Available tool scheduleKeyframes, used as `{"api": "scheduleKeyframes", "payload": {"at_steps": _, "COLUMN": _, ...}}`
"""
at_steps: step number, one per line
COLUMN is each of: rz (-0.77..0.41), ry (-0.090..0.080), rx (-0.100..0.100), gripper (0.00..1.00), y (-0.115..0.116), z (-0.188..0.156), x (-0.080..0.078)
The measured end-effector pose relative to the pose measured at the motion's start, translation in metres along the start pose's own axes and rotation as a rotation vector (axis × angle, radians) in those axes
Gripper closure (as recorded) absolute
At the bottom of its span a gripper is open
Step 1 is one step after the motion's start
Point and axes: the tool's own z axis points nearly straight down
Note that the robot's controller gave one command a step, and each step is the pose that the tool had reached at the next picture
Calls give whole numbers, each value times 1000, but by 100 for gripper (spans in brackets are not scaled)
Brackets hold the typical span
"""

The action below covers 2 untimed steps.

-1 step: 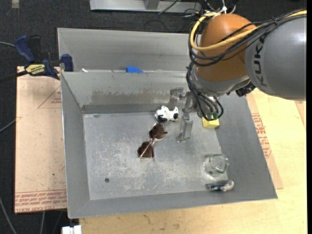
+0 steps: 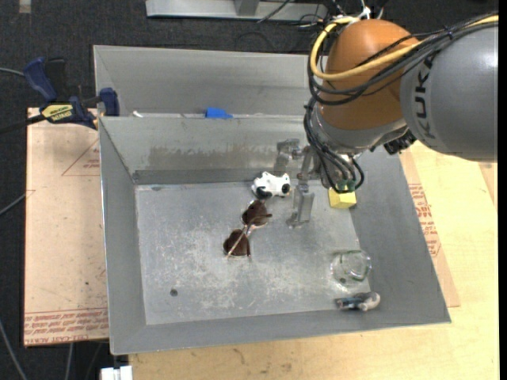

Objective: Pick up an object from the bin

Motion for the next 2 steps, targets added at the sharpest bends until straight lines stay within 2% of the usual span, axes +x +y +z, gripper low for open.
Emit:
{"api": "scheduleKeyframes", "payload": {"at_steps": 1, "rz": -25, "ry": -7, "rx": 1, "gripper": 0, "y": 41, "z": 50, "x": 7}}
{"api": "scheduleKeyframes", "payload": {"at_steps": 2, "rz": -140, "ry": -2, "rx": -1, "gripper": 0, "y": 82, "z": 92, "x": -4}}
